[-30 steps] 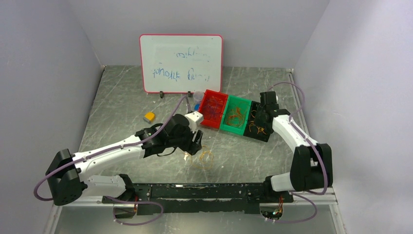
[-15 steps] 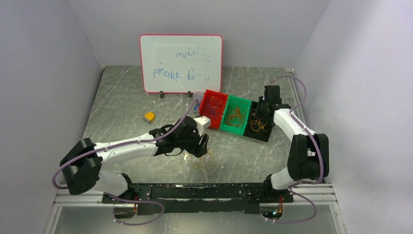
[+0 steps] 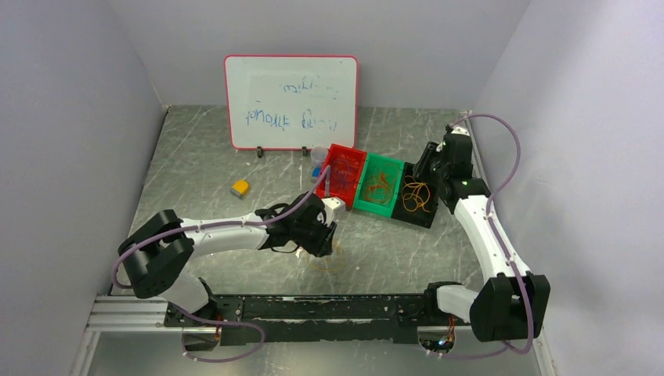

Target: Untangle the cables

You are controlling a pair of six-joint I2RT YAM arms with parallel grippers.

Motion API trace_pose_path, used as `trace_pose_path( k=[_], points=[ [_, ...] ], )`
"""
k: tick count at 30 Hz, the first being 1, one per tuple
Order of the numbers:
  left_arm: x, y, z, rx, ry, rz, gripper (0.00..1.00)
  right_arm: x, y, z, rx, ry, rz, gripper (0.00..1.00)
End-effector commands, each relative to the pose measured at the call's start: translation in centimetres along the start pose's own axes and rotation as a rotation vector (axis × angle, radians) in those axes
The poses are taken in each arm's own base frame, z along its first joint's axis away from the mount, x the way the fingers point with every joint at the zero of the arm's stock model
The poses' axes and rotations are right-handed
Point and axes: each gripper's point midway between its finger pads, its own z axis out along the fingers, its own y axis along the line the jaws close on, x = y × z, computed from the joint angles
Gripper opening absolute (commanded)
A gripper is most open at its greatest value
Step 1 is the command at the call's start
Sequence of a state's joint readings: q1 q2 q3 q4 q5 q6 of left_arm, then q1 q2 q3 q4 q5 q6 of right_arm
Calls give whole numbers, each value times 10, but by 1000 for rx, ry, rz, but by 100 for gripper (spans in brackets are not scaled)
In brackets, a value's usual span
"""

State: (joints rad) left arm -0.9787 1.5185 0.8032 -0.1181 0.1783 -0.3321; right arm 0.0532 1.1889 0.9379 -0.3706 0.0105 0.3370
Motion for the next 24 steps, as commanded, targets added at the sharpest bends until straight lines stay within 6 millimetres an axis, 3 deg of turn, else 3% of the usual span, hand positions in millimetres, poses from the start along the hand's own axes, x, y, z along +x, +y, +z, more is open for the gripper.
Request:
trace_pose_path(
  k=[1,4,8,13,18,24],
  points=[
    [-7,-11,6,71,-9,27,28,-6,4,-13,-31,-46,10,40],
    [-9,-11,3,63,-9,30,15,-14,16,-20,-107,-104,-6,41],
    [-25,-11,-12,30,-52,49,8,-15,48,-37,-315,-173,-34,45],
    [-50,-11,-45,-20,-140,69,7,-21,71,-54,-470,-275,-51,62],
    [-70,-10,-84,-76,-233,79,7,-22,83,-70,-556,-388,-133,66],
    [-98,-14,-130,-118,-353,94,7,-2,105,-84,-671,-459,-233,66]
  ],
)
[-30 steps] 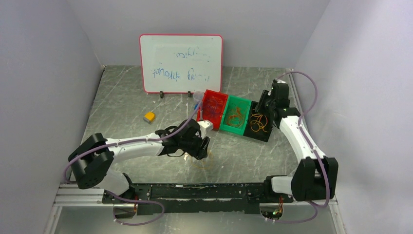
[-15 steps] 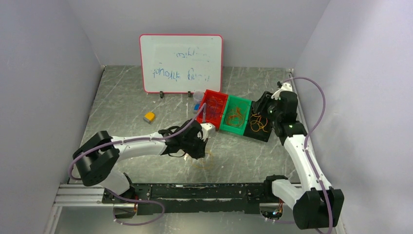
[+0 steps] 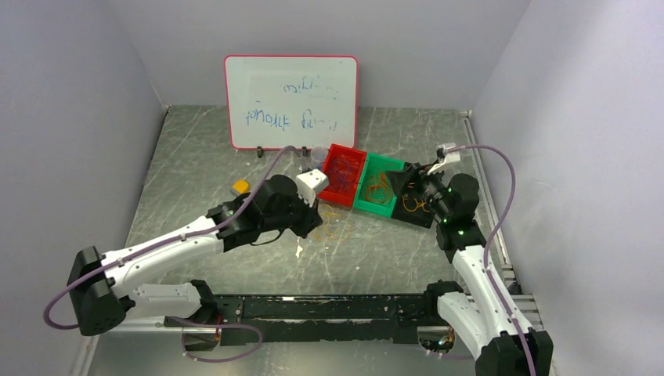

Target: Untangle the cables

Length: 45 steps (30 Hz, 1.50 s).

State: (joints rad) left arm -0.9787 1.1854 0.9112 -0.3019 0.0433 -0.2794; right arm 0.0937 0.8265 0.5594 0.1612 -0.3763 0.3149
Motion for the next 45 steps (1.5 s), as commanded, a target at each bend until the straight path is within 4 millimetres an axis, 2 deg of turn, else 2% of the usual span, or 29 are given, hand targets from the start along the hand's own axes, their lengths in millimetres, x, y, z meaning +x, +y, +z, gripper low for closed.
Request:
trace_pose_path(
  k=[1,7,13,19,21,25,29,33,34,38,39,42,45],
  points=[
    [-33,8,-28,-72,-84,23,7,-7,34,-1,-141,-96,-126,66],
    [-61,9,-55,-112,-163,22,7,13,95,4,-329,-84,-199,63],
    [-74,13,-67,-149,-202,-6,7,31,144,3,-475,-55,-149,63],
    [-78,9,-68,-127,-225,-18,7,57,172,-1,-550,-10,-104,63],
    [-80,8,-68,-120,-229,-16,7,66,176,2,-555,12,-109,62],
    [-80,5,-66,-105,-225,-3,7,70,180,11,-549,27,-115,60],
    [-80,4,-67,-99,-225,0,7,77,180,25,-532,57,-125,54],
    [-79,6,-70,-110,-228,-6,7,79,174,36,-473,80,-108,25],
    [-79,7,-72,-115,-232,-8,7,79,170,37,-450,83,-100,20],
    [-79,18,-85,-175,-248,-16,7,76,140,39,-261,85,-48,1],
    [-79,23,-91,-208,-251,-21,7,75,129,39,-198,82,-30,0],
    [-78,59,-115,-428,-262,-72,7,69,95,31,-9,45,12,0],
    [-82,82,-145,-582,-303,-104,7,67,70,23,126,45,18,0]
  ],
)
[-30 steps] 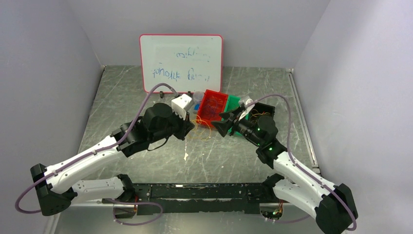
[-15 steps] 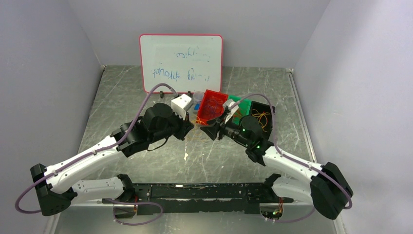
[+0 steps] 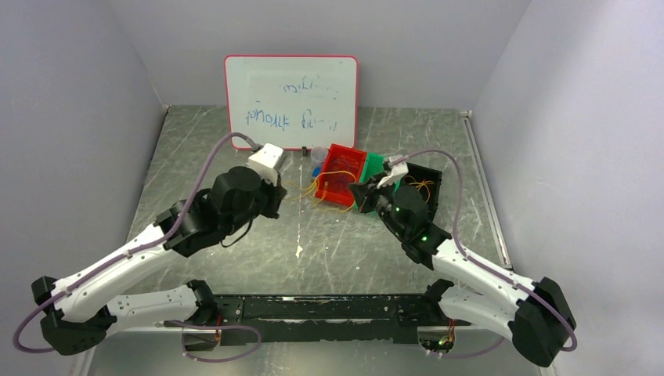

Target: Untangle the cables

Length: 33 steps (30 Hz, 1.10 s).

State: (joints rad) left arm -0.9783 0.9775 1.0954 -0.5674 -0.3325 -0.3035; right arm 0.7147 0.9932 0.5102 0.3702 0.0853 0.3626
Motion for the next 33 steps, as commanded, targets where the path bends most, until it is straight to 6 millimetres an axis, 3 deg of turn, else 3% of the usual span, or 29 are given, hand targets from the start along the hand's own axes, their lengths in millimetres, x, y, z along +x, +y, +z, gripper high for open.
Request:
trace_pose_path(
  k=[1,10,19,24,33],
  points=[
    [-26,59,-36,-298,-92,-50,7,-3,-52,-18,308,-12,38,0],
    [-49,104,-96,-475,-215,-135,7,-15,-98,-48,589,-1,11,0],
    [-54,120,-135,-479,-288,-184,7,-25,-119,-57,675,0,-5,0],
    [-55,99,-128,-332,-313,-186,7,-35,-115,-54,621,-19,13,0],
    [-58,28,-86,11,-275,-39,7,-84,-46,-44,223,-100,-135,0]
  ],
)
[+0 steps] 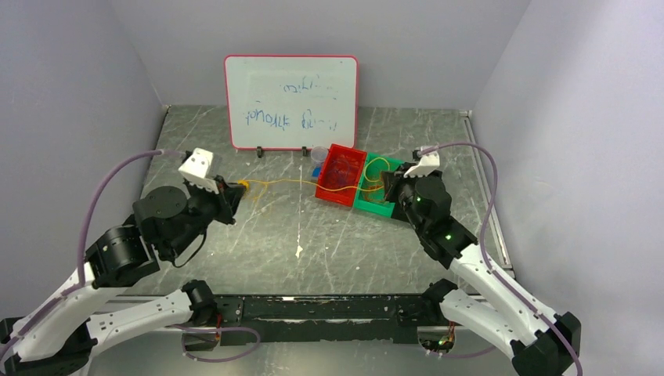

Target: Untangle the cables

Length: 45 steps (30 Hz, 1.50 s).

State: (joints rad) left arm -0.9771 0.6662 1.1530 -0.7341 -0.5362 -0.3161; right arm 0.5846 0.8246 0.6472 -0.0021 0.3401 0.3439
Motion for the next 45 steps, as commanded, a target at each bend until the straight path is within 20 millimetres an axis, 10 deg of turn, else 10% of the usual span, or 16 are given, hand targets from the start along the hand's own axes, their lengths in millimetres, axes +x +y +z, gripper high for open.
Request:
trace_pose_path(
  k=[1,14,30,38,45],
  points=[
    [-10,-41,14,183,-34,44,7,-29,36,-13,-221,-59,-135,0],
    [-7,-82,45,300,-15,93,7,3,111,-33,-709,126,-291,4],
    [42,-129,78,467,125,112,7,-74,-16,-34,104,-80,-125,0],
    [70,-159,82,626,206,109,31,-165,-12,-75,127,-251,-85,0],
    [75,-157,77,630,195,84,51,-200,-8,-88,140,-279,-117,0]
  ],
)
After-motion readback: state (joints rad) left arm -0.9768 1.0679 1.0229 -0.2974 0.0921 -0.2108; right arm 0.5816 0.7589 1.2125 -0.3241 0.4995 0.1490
